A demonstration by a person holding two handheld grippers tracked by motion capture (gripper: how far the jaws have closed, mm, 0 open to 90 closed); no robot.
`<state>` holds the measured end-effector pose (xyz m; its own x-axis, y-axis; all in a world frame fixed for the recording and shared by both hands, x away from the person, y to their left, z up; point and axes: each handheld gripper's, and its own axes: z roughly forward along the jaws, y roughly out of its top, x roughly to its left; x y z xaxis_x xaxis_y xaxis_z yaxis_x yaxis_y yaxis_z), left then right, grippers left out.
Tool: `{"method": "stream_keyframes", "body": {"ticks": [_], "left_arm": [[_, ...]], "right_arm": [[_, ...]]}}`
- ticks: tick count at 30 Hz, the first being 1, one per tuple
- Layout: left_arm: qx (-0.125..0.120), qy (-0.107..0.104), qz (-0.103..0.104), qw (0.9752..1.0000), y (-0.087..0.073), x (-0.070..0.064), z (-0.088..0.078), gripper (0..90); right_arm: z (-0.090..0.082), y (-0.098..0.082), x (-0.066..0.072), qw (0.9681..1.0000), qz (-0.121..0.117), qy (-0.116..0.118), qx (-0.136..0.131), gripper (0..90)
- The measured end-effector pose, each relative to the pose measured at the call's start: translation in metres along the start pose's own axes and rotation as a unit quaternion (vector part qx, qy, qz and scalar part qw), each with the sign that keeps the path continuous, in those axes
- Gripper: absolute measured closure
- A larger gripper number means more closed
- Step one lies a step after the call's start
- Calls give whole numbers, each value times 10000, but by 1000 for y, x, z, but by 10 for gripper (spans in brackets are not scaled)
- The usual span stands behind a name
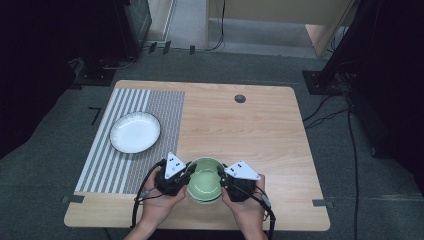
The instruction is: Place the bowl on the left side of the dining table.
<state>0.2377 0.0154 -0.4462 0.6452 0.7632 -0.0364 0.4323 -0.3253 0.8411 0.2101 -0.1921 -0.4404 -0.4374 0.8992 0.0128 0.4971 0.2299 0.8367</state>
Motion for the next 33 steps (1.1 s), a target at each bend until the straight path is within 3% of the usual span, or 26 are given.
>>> {"method": "stream_keyframes", "body": {"ticks": [6,7,11,14,15,18,21,23,25,28,29,33], "left_arm": [[-60,-22,-2,10000,0,-1,-2,826],[-72,-90,-8,9999,0,0,-3,827],[-101,-144,-48,9998,0,0,-3,827],[-147,-266,-207,9993,0,3,-5,811],[-173,-355,-360,9986,2,6,-6,781],[-159,-378,-465,9981,3,6,-7,737],[-137,-435,-473,9978,4,2,-7,741],[-154,-459,-461,9978,4,1,-7,768],[-256,-405,-511,9975,5,1,-10,814],[-341,-381,-561,9971,6,2,-13,831],[-428,-334,-540,9971,6,3,-15,836],[-590,-231,-448,9970,7,3,-21,843]], "right_arm": [[-1,1,2,9998,-39,-141,-164,842],[-4,1,3,9992,-107,-167,-352,848],[-9,1,9,9976,-321,-328,-520,848],[-12,1,11,9964,-420,-399,-620,848],[-14,2,12,9957,-419,-403,-717,849],[-17,2,11,9952,-384,-403,-810,848],[-24,4,15,9912,-501,-596,-1072,848],[-25,3,16,9904,-511,-622,-1119,848],[-28,2,22,9863,-623,-776,-1313,848],[-29,1,26,9840,-647,-860,-1422,848],[-29,0,30,9818,-646,-925,-1526,847],[-30,-3,36,9797,-579,-1009,-1635,849]]}}
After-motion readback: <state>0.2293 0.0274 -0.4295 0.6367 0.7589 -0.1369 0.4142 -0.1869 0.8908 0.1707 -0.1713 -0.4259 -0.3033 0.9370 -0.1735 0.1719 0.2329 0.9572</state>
